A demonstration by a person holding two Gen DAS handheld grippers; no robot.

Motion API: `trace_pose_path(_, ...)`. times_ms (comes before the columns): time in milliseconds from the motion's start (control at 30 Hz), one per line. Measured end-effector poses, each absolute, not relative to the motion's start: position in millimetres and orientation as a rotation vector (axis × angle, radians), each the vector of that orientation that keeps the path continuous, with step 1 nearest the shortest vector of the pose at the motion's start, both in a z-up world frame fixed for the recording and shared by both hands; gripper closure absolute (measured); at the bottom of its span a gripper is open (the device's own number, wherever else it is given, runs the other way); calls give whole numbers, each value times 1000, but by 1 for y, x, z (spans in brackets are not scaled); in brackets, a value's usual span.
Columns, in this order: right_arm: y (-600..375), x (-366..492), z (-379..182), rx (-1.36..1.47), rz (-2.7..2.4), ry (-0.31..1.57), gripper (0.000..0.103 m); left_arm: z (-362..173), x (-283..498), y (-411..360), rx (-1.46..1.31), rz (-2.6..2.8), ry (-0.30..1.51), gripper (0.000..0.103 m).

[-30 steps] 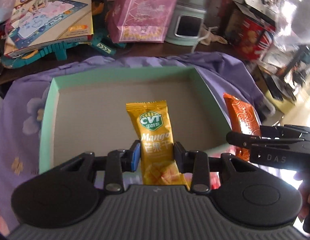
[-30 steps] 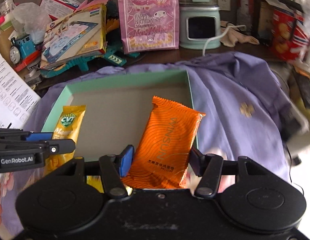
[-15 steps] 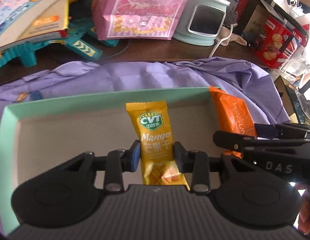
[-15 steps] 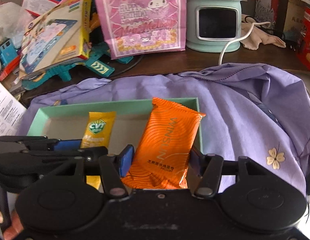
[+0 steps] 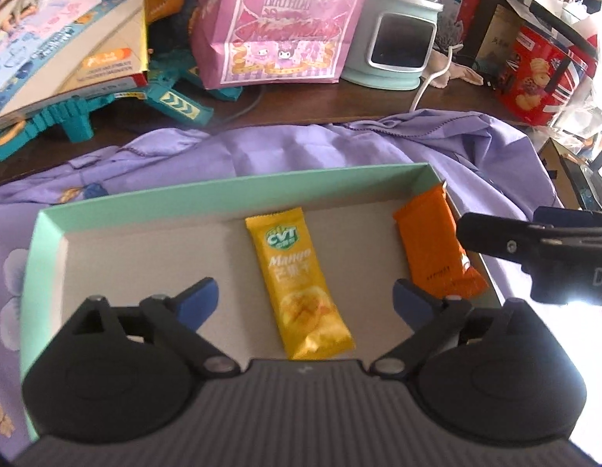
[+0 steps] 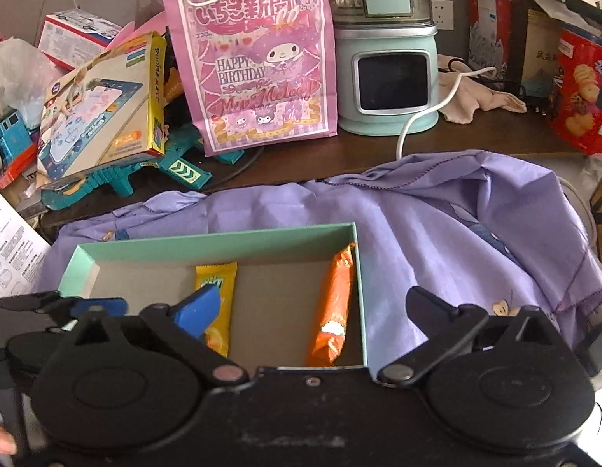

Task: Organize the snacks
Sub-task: 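Move both grippers back from the box to the snack pile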

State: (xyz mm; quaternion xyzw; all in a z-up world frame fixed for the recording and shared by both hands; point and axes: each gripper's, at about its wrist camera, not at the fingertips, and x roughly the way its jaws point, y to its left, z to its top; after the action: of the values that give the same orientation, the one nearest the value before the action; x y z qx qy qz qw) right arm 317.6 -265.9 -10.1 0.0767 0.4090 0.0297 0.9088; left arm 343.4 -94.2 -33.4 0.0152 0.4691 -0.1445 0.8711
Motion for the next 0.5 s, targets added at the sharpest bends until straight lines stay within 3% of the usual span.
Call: trace_pose_path(500,-244,216,7,170,81,856,0,-21,234,-54,47,-310,1017,0)
